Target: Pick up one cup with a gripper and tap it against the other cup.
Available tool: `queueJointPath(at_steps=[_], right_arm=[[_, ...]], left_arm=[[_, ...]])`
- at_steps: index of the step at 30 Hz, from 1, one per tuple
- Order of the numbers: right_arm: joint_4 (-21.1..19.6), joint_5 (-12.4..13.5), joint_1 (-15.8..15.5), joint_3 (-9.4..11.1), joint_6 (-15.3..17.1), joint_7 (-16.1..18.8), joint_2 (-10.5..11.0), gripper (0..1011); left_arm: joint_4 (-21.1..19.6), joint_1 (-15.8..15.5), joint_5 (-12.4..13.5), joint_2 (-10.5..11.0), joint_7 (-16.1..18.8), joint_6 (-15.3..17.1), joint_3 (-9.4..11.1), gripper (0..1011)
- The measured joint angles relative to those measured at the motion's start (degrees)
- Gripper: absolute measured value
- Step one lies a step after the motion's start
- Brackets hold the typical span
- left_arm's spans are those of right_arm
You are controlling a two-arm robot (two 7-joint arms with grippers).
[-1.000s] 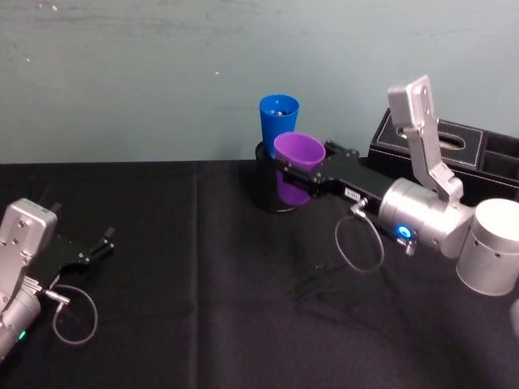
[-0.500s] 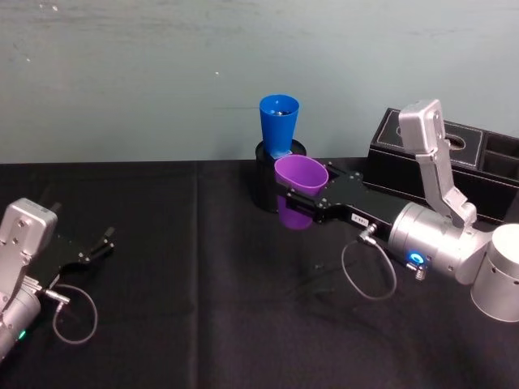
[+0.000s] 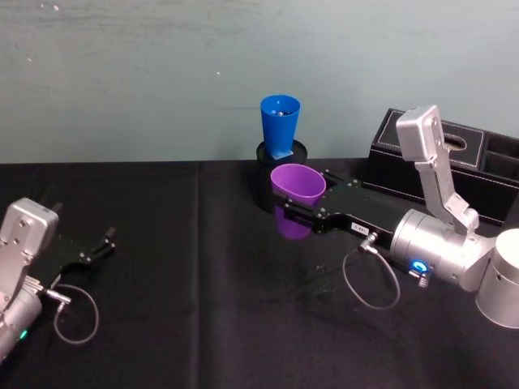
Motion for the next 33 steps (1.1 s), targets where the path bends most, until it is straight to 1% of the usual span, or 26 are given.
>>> queueJointPath(at_steps=[33], right_arm=[[0.26,-0.07,-0.06,0.29,-0.06,0.02,-0.23,716]], left_arm=[[0.00,0.00,0.00,0.00,0.00,0.00,0.00,1000]])
